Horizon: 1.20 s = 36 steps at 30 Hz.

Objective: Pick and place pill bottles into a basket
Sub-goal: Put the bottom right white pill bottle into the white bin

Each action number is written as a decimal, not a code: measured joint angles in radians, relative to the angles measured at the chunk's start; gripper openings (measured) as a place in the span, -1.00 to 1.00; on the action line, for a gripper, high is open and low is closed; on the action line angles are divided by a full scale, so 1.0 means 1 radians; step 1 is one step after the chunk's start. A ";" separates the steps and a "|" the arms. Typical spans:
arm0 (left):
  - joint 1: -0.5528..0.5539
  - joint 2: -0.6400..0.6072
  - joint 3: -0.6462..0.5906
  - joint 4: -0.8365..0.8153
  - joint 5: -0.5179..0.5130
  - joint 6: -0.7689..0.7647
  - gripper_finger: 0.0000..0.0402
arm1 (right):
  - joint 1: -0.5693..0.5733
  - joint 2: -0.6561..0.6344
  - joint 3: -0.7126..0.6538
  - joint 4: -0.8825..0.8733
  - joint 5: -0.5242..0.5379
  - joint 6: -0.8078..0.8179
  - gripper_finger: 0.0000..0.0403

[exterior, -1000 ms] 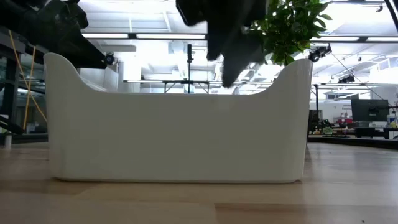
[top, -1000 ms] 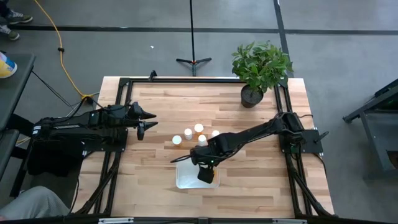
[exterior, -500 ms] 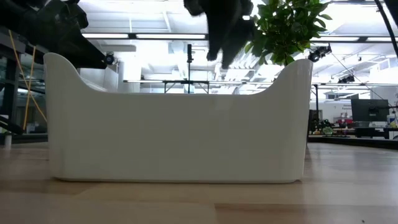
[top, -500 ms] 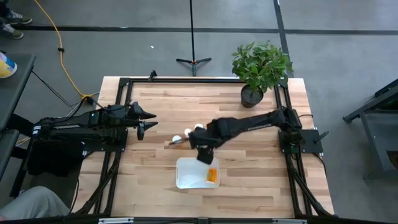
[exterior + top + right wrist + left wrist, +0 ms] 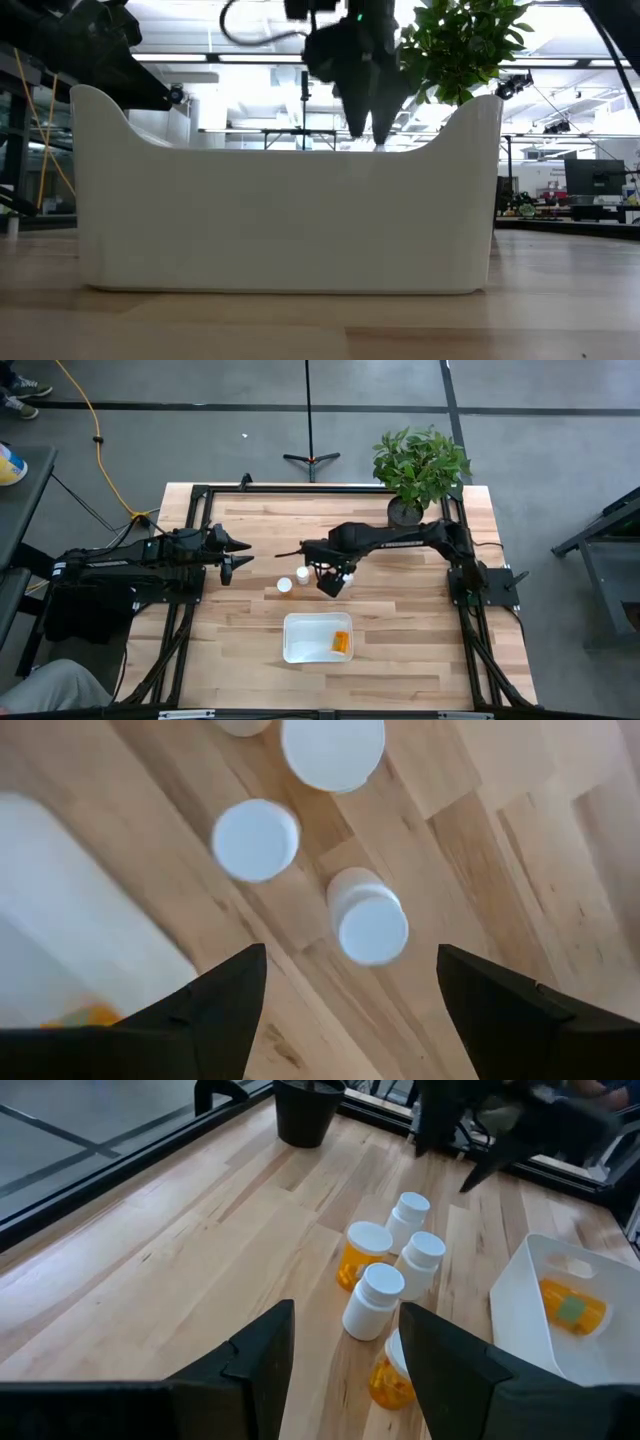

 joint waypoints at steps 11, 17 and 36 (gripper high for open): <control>0.000 0.000 0.000 -0.006 0.021 0.000 0.08 | -0.035 0.075 -0.001 -0.063 -0.033 0.010 0.41; 0.000 0.000 0.000 -0.006 0.025 0.000 0.08 | -0.042 0.081 0.000 -0.062 -0.042 0.018 0.41; 0.000 0.000 0.000 -0.008 0.027 0.007 0.08 | -0.042 0.083 0.000 -0.049 -0.050 0.026 0.41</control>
